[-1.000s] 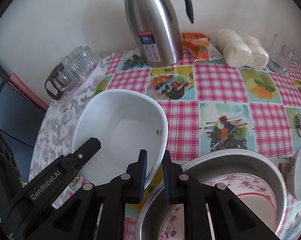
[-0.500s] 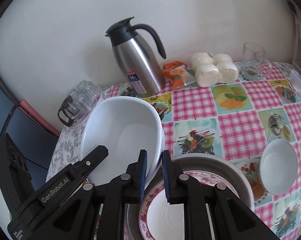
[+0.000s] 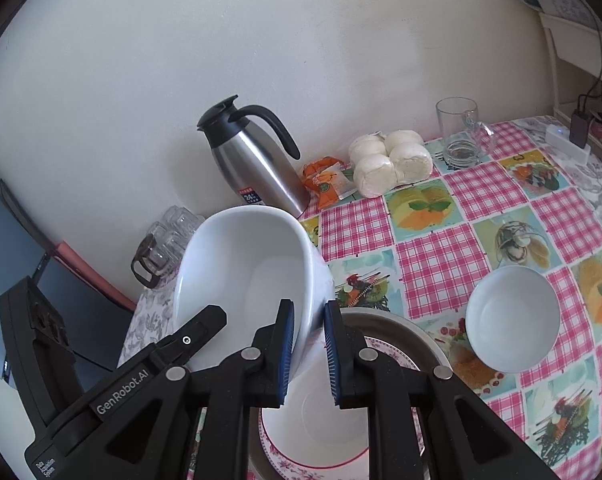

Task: Organize plates and bowls
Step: 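Lower the white square bowl into the strawberry bowl with both grippers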

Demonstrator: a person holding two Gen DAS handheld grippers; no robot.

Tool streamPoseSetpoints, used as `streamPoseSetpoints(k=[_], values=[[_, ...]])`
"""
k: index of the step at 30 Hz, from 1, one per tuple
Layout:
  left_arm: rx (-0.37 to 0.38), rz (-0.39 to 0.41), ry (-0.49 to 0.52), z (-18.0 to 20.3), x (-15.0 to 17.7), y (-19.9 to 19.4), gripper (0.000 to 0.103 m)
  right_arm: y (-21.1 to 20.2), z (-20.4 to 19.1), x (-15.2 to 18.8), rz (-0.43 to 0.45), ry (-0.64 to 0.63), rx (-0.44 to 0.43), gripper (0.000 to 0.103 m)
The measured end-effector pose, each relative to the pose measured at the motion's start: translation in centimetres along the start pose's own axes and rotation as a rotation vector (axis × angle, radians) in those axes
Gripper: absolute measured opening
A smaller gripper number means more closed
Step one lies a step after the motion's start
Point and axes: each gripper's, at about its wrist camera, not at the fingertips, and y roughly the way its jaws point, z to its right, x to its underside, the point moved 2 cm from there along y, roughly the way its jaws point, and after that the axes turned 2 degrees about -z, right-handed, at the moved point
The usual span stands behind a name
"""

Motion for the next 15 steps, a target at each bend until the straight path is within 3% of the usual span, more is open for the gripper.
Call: streamPoseSetpoints(k=[15], values=[[0.009, -0.005, 0.055, 1.8, 2.1, -1.7, 0.018, -2.7, 1.2, 1.7, 0.039, -0.004, -0.002, 0.016]])
